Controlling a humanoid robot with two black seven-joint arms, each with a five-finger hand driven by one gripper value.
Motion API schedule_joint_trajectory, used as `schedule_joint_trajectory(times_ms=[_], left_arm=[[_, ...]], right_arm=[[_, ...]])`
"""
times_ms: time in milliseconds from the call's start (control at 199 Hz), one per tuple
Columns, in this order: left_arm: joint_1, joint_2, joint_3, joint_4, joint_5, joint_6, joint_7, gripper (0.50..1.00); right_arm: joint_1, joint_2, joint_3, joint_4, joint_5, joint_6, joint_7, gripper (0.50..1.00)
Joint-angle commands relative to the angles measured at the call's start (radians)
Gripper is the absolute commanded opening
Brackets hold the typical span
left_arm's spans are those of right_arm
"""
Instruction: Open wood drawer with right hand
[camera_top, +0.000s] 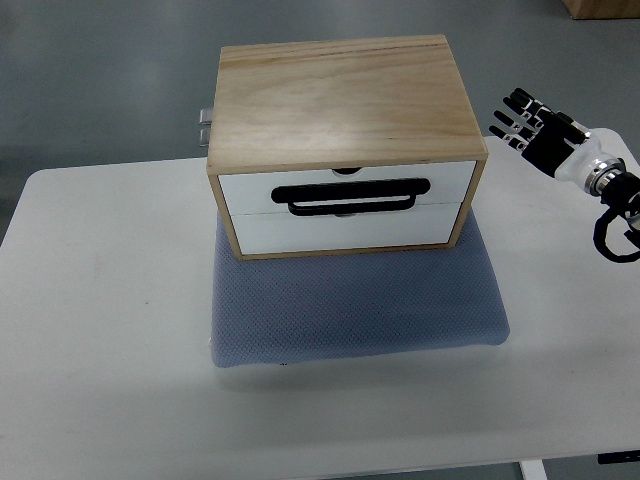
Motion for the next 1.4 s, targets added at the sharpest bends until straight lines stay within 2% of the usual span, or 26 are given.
schedule_joint_trajectory(times_ms=[0, 1145, 1396], left_arm=[[0.001, 0.0, 0.005, 0.001, 0.003, 0.0, -0.002, 1.0], [0.001, 0.0, 0.003, 0.01, 0.002, 0.0, -0.005, 1.0], [0.001, 0.0, 0.003, 0.01, 0.002, 0.0, -0.003, 1.0]], right_arm=[[-0.001, 0.0, 0.0, 0.0, 0.0, 0.004, 0.001, 0.954], [-0.002, -0.025, -0.018, -0.002, -0.038, 0.017, 0.004, 0.954], [-0.002, -0.068, -0.017, 0.0, -0.084, 0.013, 0.01, 0.954]])
